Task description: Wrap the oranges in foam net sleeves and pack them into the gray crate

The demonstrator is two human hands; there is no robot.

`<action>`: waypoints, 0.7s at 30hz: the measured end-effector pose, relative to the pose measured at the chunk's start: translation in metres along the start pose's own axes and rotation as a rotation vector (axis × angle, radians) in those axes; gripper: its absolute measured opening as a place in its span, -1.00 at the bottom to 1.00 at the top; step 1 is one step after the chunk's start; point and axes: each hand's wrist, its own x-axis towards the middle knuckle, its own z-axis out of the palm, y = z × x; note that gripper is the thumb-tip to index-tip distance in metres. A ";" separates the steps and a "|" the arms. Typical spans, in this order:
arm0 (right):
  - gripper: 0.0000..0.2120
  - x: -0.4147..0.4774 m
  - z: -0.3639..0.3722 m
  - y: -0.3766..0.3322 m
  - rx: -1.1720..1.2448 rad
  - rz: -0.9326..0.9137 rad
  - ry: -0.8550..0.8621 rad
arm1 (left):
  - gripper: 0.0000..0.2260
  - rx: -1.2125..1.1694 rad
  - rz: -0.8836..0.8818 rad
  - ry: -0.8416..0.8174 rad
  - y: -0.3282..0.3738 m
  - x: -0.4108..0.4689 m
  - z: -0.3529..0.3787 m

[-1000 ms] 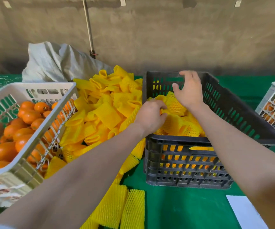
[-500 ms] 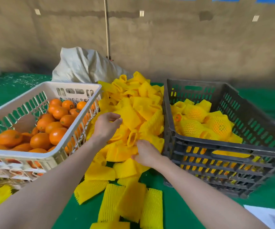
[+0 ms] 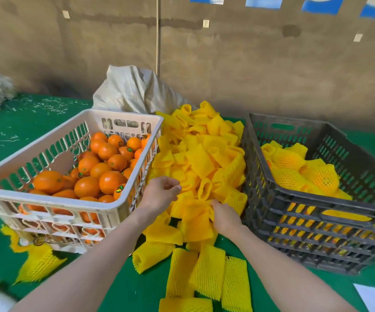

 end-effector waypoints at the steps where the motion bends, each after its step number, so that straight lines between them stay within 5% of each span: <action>1: -0.73 -0.002 -0.008 -0.005 0.024 0.025 0.070 | -0.86 -0.010 -0.016 -0.018 -0.001 -0.001 0.001; 6: -0.64 -0.027 -0.050 -0.026 0.513 0.007 0.464 | -0.63 -0.212 -0.175 -0.089 -0.004 -0.001 0.006; 9: -0.70 -0.049 -0.066 -0.041 0.808 -0.039 0.547 | -0.52 -0.426 -0.308 -0.146 -0.001 0.000 0.008; 15: -0.71 -0.077 -0.084 -0.078 1.017 -0.167 0.457 | -0.76 -0.846 -0.353 -0.114 0.012 0.008 0.003; 19: -0.96 -0.078 -0.095 -0.098 1.318 -0.277 0.250 | -0.91 -0.748 -0.044 -0.029 0.010 0.008 -0.010; 21: -0.70 -0.068 -0.103 -0.101 1.519 -0.114 0.169 | -0.95 -0.749 0.070 -0.105 0.010 0.007 -0.021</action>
